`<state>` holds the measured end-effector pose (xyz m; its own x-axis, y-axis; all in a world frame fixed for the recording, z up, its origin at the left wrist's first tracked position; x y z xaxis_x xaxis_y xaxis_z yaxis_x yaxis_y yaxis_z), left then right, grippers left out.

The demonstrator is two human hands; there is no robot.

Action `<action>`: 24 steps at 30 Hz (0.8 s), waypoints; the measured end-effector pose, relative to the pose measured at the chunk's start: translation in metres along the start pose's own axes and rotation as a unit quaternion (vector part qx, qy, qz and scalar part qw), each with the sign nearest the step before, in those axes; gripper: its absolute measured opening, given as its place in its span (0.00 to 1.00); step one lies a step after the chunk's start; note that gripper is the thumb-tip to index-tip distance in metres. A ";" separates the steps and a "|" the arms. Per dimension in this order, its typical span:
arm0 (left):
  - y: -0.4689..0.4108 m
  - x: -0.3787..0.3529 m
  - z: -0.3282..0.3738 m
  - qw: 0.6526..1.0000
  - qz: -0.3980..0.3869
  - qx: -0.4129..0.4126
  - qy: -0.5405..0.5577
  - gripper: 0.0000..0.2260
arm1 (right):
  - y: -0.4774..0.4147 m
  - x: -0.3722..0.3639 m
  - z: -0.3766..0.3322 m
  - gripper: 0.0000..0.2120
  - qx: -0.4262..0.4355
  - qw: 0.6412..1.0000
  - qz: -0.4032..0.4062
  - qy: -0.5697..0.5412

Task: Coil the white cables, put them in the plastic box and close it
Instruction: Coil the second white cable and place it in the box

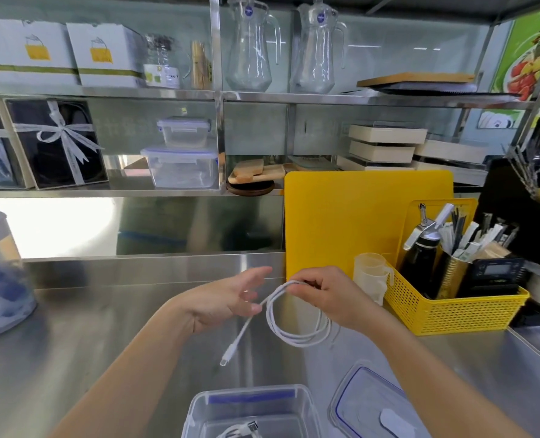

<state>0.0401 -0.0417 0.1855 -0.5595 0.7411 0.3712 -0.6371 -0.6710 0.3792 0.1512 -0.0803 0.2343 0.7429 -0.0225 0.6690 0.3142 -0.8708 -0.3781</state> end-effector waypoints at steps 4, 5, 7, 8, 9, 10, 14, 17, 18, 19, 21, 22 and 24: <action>0.008 -0.024 0.006 0.987 -0.151 -0.033 0.047 0.23 | 0.005 0.006 0.010 0.07 -0.016 0.998 0.018 -0.055; 0.008 -0.028 0.004 0.987 -0.154 -0.020 0.031 0.16 | 0.006 0.007 0.013 0.07 -0.020 0.998 0.019 -0.061; 0.003 -0.026 -0.002 0.992 -0.126 0.017 -0.006 0.08 | 0.008 0.007 0.019 0.07 -0.025 0.999 0.012 -0.046; 0.001 -0.023 -0.005 0.993 -0.109 0.034 -0.011 0.08 | 0.008 0.007 0.021 0.08 -0.027 0.999 0.006 -0.031; 0.000 -0.020 -0.006 0.994 -0.101 0.042 0.003 0.09 | 0.008 0.006 0.024 0.08 -0.029 0.999 0.002 -0.017; 0.000 -0.018 -0.005 0.994 -0.096 0.039 0.036 0.09 | 0.009 0.006 0.026 0.08 -0.030 1.000 0.001 -0.006; 0.000 -0.020 0.003 0.968 -0.083 -0.023 0.235 0.05 | 0.005 0.011 0.022 0.08 -0.015 1.000 0.023 -0.004; -0.004 -0.037 0.003 0.926 -0.056 -0.048 0.371 0.03 | 0.002 0.015 0.020 0.08 -0.006 0.999 0.035 0.028; -0.004 -0.038 0.002 0.924 -0.025 -0.055 0.378 0.03 | 0.002 0.014 0.022 0.09 -0.007 0.999 0.033 0.035; -0.004 -0.036 0.003 0.929 0.015 -0.061 0.365 0.04 | 0.003 0.012 0.025 0.10 -0.009 0.999 0.031 0.037; -0.001 -0.029 0.006 0.956 0.101 -0.062 0.267 0.06 | 0.007 0.008 0.029 0.12 -0.015 0.999 0.031 0.041; 0.000 -0.026 0.007 0.968 0.150 -0.056 0.191 0.07 | 0.009 0.006 0.030 0.13 -0.018 0.998 0.033 0.047; 0.002 -0.022 0.008 0.969 0.242 -0.031 0.045 0.09 | 0.011 0.001 0.030 0.13 -0.012 0.997 0.037 0.067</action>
<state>0.0556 -0.0595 0.1851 -0.8431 0.3404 0.4163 -0.3171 -0.9399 0.1264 0.1728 -0.0752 0.2118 0.6771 -0.1508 0.7203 0.2461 -0.8760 -0.4147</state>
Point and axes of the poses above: each hand's wrist, its own y-axis away from the middle knuckle, its own x-axis out of the back of the hand, z = x × y, the point moved 9 cm from there along -y, towards the middle knuckle, and after that the axes turned 10 degrees about x, right-handed, at the moved point
